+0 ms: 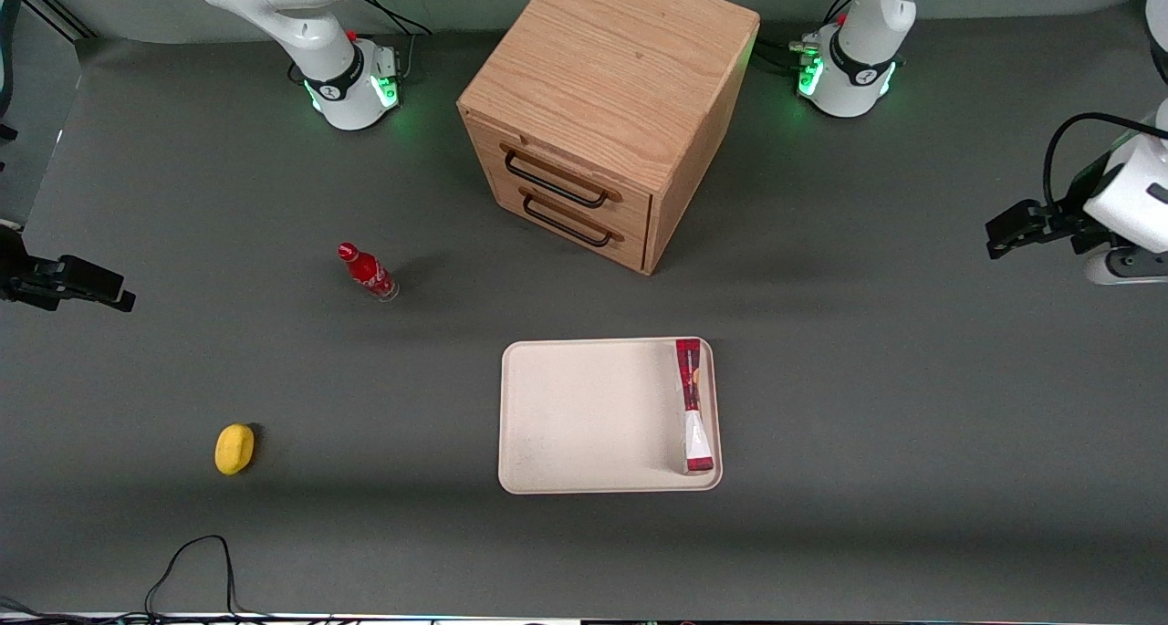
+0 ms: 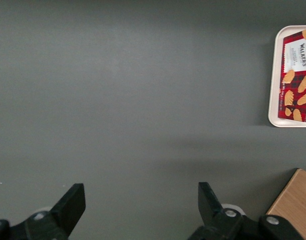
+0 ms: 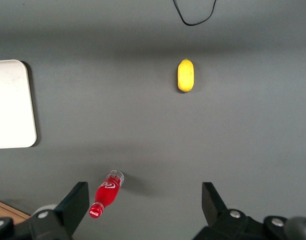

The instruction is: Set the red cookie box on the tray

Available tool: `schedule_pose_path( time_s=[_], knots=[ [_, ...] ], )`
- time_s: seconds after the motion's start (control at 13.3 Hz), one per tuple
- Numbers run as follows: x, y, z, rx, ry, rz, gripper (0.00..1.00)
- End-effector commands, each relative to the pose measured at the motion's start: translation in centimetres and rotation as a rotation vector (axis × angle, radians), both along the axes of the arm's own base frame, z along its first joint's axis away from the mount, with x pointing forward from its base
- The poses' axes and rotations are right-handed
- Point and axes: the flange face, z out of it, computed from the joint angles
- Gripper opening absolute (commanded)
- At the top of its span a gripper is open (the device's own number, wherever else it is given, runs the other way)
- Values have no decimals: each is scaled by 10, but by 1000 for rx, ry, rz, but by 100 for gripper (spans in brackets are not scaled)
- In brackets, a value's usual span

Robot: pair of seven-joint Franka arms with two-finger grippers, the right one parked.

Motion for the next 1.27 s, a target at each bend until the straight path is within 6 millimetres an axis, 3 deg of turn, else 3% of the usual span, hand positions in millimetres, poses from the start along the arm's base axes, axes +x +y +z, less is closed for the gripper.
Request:
schedule_pose_path(
  time_s=[0.0, 0.38, 0.75, 1.2],
  knots=[
    [-7, 14, 4, -13, -33, -4, 100],
    [13, 14, 18, -17, -47, 2, 100],
    [6, -6, 18, -23, -2, -39, 100],
    [4, -4, 20, -35, 10, -89, 100]
  ],
)
